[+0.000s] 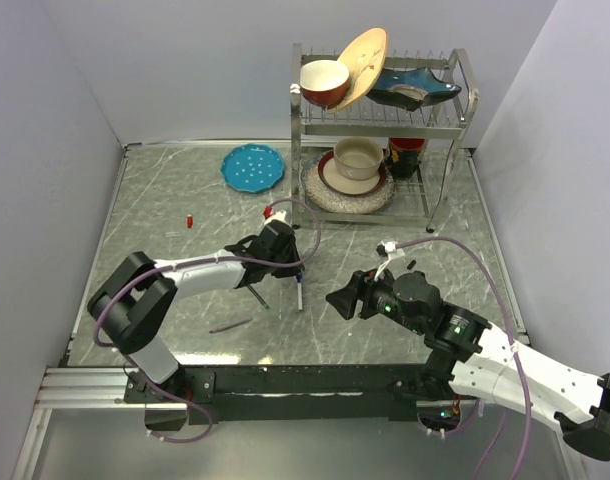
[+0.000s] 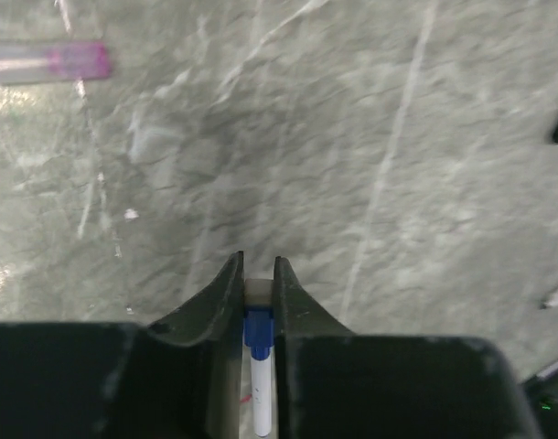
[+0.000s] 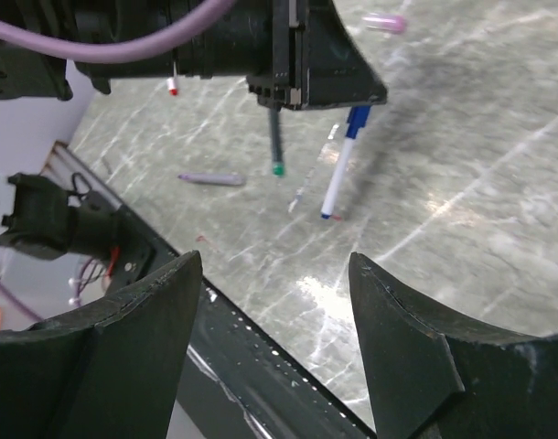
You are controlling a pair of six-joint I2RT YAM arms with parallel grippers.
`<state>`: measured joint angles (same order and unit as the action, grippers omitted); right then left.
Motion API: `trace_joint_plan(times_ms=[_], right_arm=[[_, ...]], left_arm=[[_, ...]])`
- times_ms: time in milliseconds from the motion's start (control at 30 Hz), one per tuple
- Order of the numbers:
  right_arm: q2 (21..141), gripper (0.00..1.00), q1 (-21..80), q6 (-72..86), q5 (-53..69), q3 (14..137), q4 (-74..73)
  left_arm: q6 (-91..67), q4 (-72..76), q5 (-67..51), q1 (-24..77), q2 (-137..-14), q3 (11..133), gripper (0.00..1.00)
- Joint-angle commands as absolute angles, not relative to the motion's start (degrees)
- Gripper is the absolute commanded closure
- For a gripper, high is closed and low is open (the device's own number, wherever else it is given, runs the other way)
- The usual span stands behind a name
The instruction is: Insert the pens into the pen caps
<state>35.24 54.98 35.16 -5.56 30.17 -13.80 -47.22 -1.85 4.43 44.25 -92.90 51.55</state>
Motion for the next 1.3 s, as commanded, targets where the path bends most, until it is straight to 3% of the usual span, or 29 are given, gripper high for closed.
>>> trace_joint_plan(times_ms=[0,300,400,433,533,733,900,1033,1100,1267], right_arm=[[35.6,0.27,54.9,36.8,-10.1,31.4,-14.9],[38.0,0.28,54.9,39.6,-16.3,33.2,-19.2],[38.5,0.28,54.8,41.5,-18.8,33.7,-21.3],[38.9,0.28,54.9,43.1,-20.5,33.8,-22.1],[40.3,0.28,54.9,48.5,-24.8,34.5,-25.7],[43.6,0.28,51.3,58.8,-26.9,34.8,-31.5],[46.3,0.27,41.2,61.1,-27.0,34.5,-33.6],[53.2,0.25,32.5,75.7,-35.0,38.2,-46.1],[54.8,0.31,29.1,81.2,-37.1,40.0,-54.6],[48.4,0.32,21.6,81.7,-35.6,35.3,-51.3]], left_arm=[[-47.3,-3.7,5.5,44.6,-94.4,53.2,0.79],[-47.6,-4.7,5.2,43.9,-94.0,53.3,0.67],[-47.3,-6.4,5.4,43.3,-92.2,54.1,0.55],[-47.0,-7.7,6.0,43.2,-91.5,54.5,0.39],[-45.6,-9.7,8.1,43.2,-87.9,55.6,0.22],[-42.6,-14.8,13.1,43.1,-75.2,54.8,0.02],[-42.4,-19.4,20.5,42.7,-61.6,50.4,0.01],[-40.8,-23.3,22.2,42.5,-55.1,49.3,0.01],[-38.7,-24.2,22.2,42.5,-52.0,48.9,0.01],[-38.3,-27.2,20.8,42.5,-46.1,48.6,0.01]])
